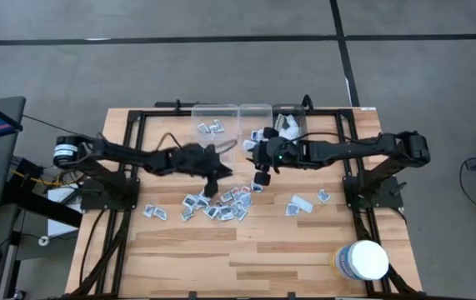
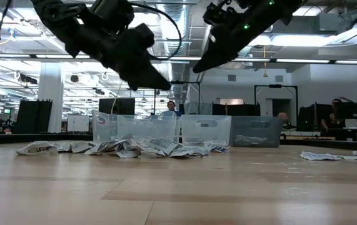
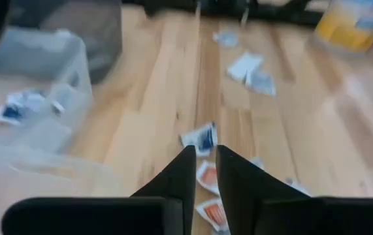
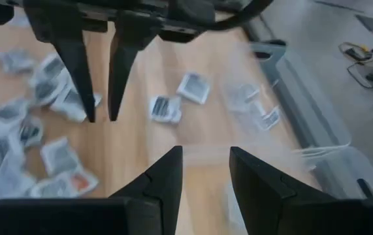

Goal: Pick & Place First Aid Supplies
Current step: Put the ointment pack into the top left transparent bin

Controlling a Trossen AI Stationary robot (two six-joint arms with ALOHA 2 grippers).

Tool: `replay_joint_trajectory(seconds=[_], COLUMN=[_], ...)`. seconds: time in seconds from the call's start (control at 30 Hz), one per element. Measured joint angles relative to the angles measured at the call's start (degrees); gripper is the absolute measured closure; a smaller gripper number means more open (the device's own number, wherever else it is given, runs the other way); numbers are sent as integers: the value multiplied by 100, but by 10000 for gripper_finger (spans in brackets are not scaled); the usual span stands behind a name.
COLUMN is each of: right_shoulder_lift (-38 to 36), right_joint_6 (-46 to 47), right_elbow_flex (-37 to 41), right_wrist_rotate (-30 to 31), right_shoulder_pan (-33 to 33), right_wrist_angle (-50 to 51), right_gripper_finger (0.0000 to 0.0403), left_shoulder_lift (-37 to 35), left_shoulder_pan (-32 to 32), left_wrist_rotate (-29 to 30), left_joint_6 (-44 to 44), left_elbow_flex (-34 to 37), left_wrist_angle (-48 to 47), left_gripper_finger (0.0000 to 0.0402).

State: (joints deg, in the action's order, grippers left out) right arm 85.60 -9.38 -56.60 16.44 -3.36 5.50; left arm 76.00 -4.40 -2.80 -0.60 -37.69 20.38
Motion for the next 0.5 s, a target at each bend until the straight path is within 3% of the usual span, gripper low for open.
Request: replay_joint_trajectory(seconds=[0.3,0.5], right_shoulder_lift=[0,0], right_joint_6=[-21,-19], right_elbow_flex=[2,2], right_wrist_rotate=[56,56], right_shoulder_pan=[353,571], right_wrist_angle=[804,817], right_gripper_finger=[282,282], left_shoulder_lift=[752,1226], left_shoulder_pan=[892,937], left_wrist_rotate=[1470,1629], left_joint_6=[-577,-1059], left_elbow_flex=[0,-2], left_wrist_angle=[104,346], left_gripper_finger=[287,261])
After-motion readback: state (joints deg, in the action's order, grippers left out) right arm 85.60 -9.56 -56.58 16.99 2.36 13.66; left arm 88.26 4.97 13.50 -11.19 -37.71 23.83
